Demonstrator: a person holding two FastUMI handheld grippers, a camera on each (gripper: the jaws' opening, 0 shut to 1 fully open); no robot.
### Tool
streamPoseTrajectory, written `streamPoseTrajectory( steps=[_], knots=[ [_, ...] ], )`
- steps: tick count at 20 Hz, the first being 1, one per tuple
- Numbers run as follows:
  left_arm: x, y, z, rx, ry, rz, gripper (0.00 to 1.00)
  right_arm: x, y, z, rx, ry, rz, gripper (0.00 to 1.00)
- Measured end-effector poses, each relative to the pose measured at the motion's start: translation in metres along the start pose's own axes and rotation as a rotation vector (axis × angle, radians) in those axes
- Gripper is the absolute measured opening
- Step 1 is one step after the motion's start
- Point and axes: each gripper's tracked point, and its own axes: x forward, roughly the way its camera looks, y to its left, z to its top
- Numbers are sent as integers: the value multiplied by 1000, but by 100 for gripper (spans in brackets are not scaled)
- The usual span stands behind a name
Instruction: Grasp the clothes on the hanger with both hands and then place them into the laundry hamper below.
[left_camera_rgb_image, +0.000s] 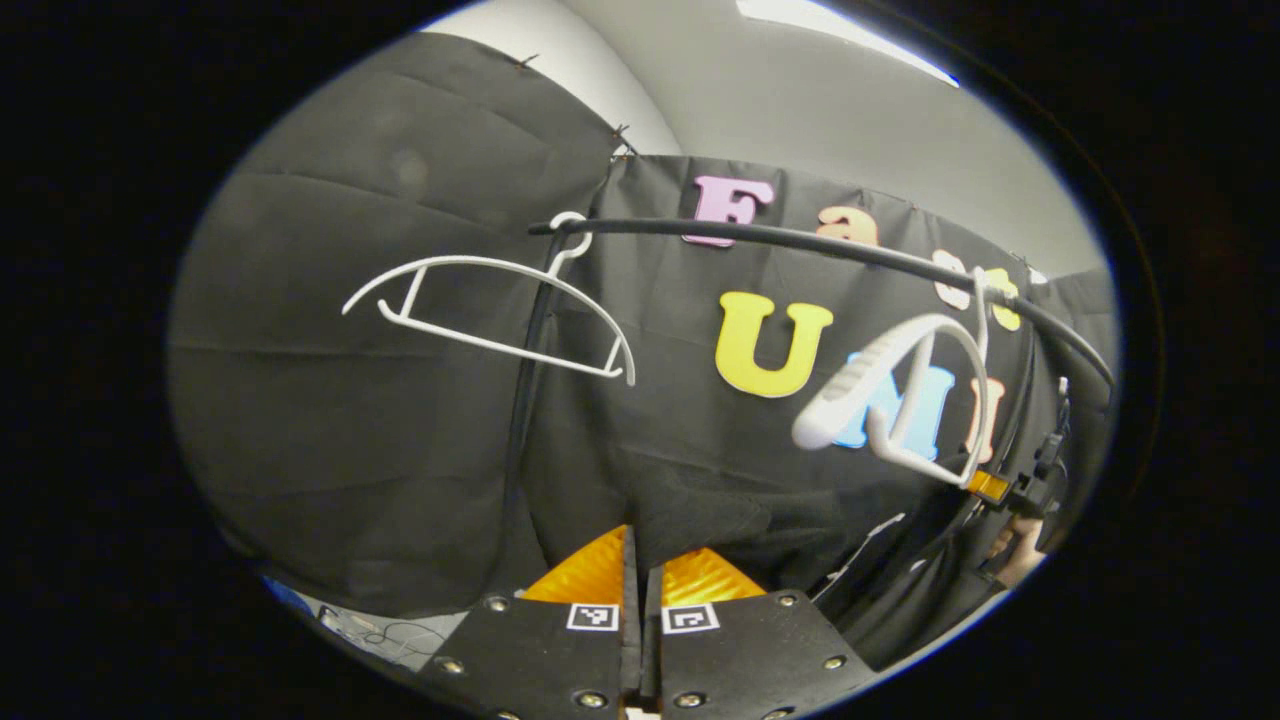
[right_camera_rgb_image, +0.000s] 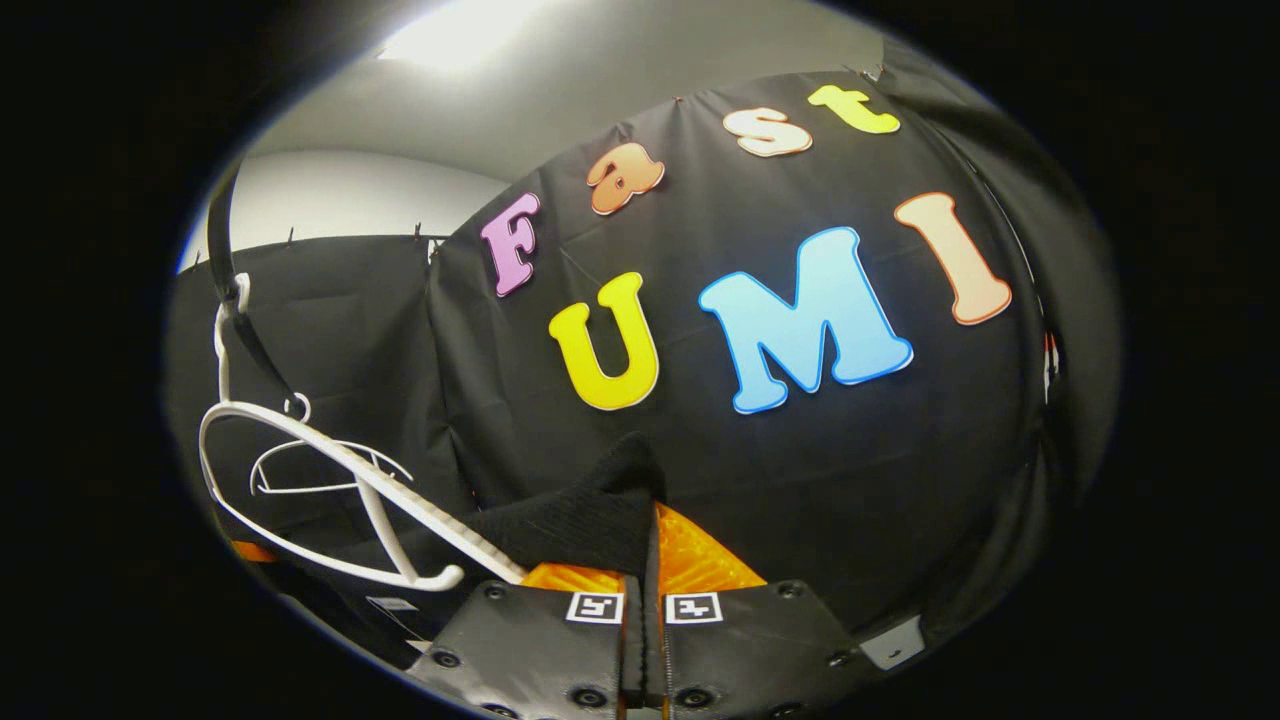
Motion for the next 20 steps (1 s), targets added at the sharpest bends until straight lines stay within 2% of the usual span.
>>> streamPoseTrajectory(
  steps=[3, 8, 12, 17, 20],
  knots=[
    [-7, -7, -14, -49, -12, 16, 1, -10, -17, -34, 41, 65, -27, 2],
    [-57, -1, -26, -36, -8, 78, 1, -38, -21, -86, 39, 156, -27, 0],
    [-76, 7, -56, -13, 40, 128, 0, -70, -14, -127, 63, 238, -34, 2],
    [-115, 24, -99, 1, 115, 119, 1, -121, -5, -172, 22, 336, -71, 2],
    [-117, 31, -129, 38, 182, 74, 0, -156, 1, -191, 10, 374, -119, 2]
  ],
)
